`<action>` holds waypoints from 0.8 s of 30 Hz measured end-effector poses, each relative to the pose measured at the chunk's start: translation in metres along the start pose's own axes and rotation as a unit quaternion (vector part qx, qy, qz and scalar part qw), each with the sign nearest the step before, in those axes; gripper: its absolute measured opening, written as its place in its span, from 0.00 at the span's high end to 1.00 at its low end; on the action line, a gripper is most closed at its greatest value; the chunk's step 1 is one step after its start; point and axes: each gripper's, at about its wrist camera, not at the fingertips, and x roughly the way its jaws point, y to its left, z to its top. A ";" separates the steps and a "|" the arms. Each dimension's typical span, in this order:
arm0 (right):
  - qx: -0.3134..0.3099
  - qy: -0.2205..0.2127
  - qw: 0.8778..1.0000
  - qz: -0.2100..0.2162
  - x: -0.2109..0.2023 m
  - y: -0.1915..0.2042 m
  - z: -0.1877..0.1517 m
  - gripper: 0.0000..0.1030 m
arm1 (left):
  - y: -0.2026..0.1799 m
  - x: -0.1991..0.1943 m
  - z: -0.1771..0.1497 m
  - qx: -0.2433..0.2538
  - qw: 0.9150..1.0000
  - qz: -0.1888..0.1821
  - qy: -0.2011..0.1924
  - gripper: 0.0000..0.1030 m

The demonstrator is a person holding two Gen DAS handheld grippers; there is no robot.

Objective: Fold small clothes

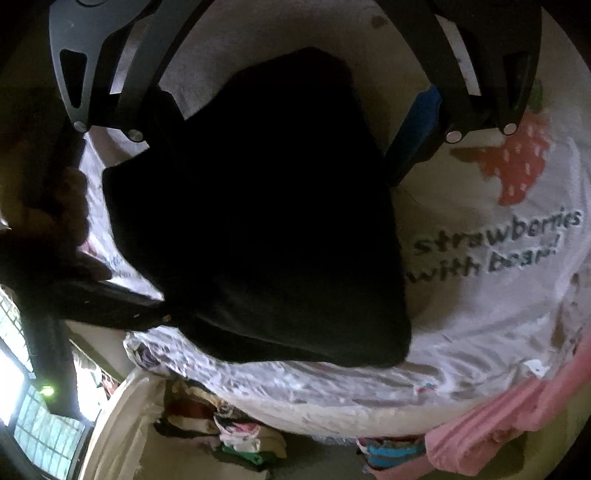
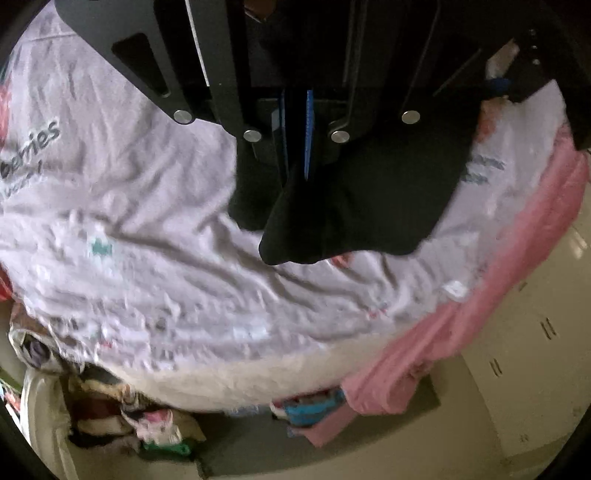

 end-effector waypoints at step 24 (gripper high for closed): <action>0.082 0.037 0.992 0.092 -0.026 -0.017 -0.052 0.56 | 0.011 -0.019 -0.004 -0.025 0.999 0.008 -0.027 0.11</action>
